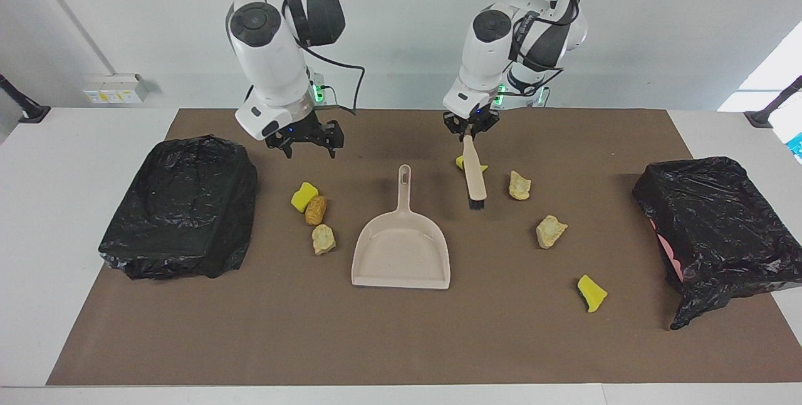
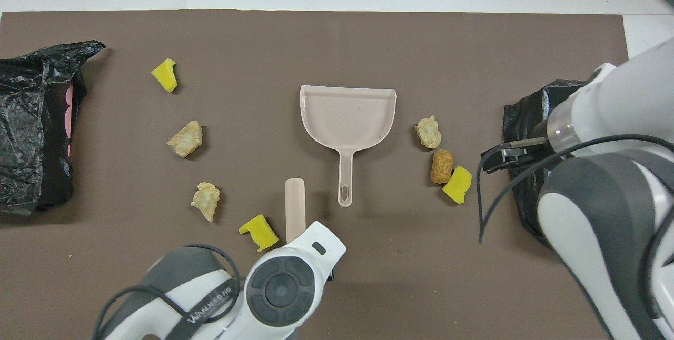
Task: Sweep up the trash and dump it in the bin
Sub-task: 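Lift the brush with the left gripper while the right gripper grasps the dustpan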
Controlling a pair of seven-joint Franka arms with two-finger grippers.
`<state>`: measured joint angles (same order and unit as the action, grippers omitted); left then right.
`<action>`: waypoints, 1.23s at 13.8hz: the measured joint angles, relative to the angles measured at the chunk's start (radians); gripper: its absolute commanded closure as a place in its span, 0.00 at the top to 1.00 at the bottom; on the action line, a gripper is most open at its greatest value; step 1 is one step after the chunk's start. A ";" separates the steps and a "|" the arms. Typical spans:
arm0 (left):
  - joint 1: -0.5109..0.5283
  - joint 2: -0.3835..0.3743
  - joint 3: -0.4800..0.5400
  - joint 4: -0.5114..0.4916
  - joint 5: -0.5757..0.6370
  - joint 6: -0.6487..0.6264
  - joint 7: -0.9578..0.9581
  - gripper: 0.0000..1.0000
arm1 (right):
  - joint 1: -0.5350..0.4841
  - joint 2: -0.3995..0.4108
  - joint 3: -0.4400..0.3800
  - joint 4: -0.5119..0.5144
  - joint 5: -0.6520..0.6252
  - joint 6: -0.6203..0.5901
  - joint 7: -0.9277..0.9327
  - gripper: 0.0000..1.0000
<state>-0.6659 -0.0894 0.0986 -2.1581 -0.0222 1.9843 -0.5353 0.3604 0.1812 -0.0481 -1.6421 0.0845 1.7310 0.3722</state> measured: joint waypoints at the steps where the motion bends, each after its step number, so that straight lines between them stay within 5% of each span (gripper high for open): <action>1: 0.050 0.021 0.000 0.020 0.001 0.001 0.058 0.00 | 0.028 0.034 0.000 0.010 0.012 0.030 0.036 1.00; 11: 0.480 0.253 0.000 0.281 0.004 0.007 0.625 0.00 | 0.253 0.255 0.004 0.025 0.026 0.264 0.143 1.00; 17: 0.577 0.444 -0.004 0.497 0.106 0.041 0.823 0.00 | 0.263 0.272 0.001 0.011 0.026 0.268 0.143 1.00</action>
<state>-0.0887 0.3542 0.0948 -1.6613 0.0840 2.0257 0.2882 0.6237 0.4531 -0.0471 -1.6309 0.1109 1.9992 0.5149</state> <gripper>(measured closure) 0.744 0.000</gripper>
